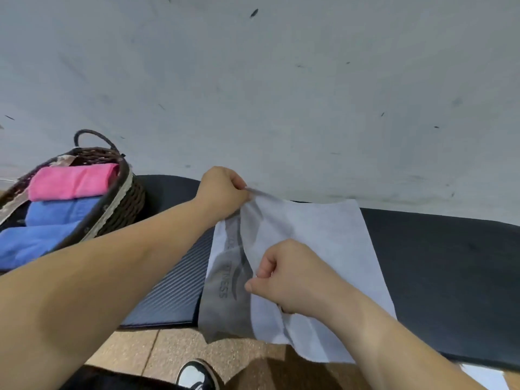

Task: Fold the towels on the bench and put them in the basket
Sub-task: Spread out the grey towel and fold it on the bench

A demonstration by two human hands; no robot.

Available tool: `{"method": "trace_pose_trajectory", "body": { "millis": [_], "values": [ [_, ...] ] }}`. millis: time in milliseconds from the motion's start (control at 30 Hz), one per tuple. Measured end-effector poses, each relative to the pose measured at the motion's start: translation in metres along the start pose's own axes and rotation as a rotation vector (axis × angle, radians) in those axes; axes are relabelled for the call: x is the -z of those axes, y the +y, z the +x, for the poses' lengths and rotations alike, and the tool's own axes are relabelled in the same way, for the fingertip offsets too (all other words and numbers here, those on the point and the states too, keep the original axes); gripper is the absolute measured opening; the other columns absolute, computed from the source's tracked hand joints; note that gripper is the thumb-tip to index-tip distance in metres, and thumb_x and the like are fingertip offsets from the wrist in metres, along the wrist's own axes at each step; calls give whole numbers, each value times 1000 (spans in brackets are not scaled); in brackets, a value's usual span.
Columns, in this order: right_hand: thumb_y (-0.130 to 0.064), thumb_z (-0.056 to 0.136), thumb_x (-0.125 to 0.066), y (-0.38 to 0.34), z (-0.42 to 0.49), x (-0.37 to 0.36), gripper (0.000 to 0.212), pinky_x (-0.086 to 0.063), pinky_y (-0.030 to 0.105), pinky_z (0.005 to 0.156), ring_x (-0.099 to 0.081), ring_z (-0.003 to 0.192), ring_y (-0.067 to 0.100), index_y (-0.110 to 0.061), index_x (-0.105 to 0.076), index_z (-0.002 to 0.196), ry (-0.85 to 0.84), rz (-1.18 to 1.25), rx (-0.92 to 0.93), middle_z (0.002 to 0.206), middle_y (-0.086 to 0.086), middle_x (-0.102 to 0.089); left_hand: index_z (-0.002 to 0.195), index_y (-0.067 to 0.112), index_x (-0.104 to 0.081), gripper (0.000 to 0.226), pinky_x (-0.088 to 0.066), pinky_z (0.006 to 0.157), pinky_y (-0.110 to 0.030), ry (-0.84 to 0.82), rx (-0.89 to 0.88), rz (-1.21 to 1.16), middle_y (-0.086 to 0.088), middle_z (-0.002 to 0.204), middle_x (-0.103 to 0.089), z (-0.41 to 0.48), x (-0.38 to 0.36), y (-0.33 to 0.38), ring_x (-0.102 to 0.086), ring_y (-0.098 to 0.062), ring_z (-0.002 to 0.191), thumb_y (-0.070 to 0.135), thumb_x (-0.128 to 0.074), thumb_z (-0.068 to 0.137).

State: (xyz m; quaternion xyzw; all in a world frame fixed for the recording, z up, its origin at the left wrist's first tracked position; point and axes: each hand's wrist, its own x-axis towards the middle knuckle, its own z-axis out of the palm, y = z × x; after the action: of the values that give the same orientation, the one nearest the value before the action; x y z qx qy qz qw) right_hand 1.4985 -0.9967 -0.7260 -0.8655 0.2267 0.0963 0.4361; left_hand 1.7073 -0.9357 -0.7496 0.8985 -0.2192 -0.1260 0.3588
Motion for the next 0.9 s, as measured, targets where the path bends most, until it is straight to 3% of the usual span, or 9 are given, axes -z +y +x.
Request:
{"method": "trace_pose_trajectory", "body": {
  "millis": [100, 300, 433, 533, 633, 733, 800, 900],
  "values": [
    [-32, 82, -80, -10, 12, -15, 27, -60, 39, 67, -59, 55, 14, -16, -63, 70, 0, 35, -28, 57, -3, -59, 81, 18, -71, 11, -64, 73, -43, -2, -12, -36, -2, 75, -72, 4, 4, -21, -72, -25, 73, 23, -80, 84],
    [-33, 84, -82, -29, 19, -38, 30, -44, 23, 53, -50, 44, 6, -10, -67, 75, 21, 282, 77, 46, -6, -53, 90, 16, -72, 9, -58, 65, -28, 59, -75, -20, 3, 72, -70, 12, 17, -38, -67, -12, 65, 24, -75, 92],
    [-39, 89, -77, -32, 17, -41, 26, -49, 27, 54, -54, 52, 12, -14, -74, 84, -91, 354, 121, 60, 14, -61, 106, 12, -71, 15, -54, 72, -24, 47, -28, -2, 2, 89, -72, 10, 25, -49, -69, -14, 80, 20, -71, 94],
    [-47, 94, -66, -17, 20, -34, 30, -57, 41, 71, -63, 67, 16, -19, -72, 84, 60, 57, 138, 74, 9, -69, 108, 15, -71, 16, -46, 75, -23, 5, -6, 103, 4, 96, -68, -3, 31, -53, -64, -15, 89, 19, -67, 93],
    [-48, 98, -57, 8, 20, -9, 28, -54, 39, 90, -63, 106, 16, -27, -67, 115, 233, -336, 98, 111, -4, -65, 100, 17, -73, 14, -51, 75, -28, -63, -30, 247, 5, 98, -67, -23, 35, -50, -65, -17, 93, 20, -62, 92],
    [-52, 101, -48, 43, 18, 14, 56, -39, 41, 113, -36, 144, 23, -23, -43, 148, 195, -485, -14, 153, 1, -39, 107, 14, -69, 23, -53, 82, -34, -194, -60, 395, -1, 109, -64, -48, 27, -44, -62, -21, 99, 29, -63, 91],
    [-61, 101, -38, 68, 17, 20, 72, -20, 41, 125, -10, 156, 26, -24, -22, 160, 137, -586, -39, 169, 4, -14, 123, 13, -59, 47, -50, 96, -39, -337, -38, 528, -7, 128, -57, -64, 11, -42, -56, -27, 116, 47, -61, 91],
    [-69, 101, -19, 98, 7, 22, 78, 7, 47, 127, 25, 155, 23, -32, 14, 162, -16, -629, -110, 168, 0, 28, 153, 13, -26, 87, -26, 122, -49, -476, -1, 648, -18, 163, -16, -88, -20, -43, -13, -41, 151, 69, -47, 90]
  ]
}}
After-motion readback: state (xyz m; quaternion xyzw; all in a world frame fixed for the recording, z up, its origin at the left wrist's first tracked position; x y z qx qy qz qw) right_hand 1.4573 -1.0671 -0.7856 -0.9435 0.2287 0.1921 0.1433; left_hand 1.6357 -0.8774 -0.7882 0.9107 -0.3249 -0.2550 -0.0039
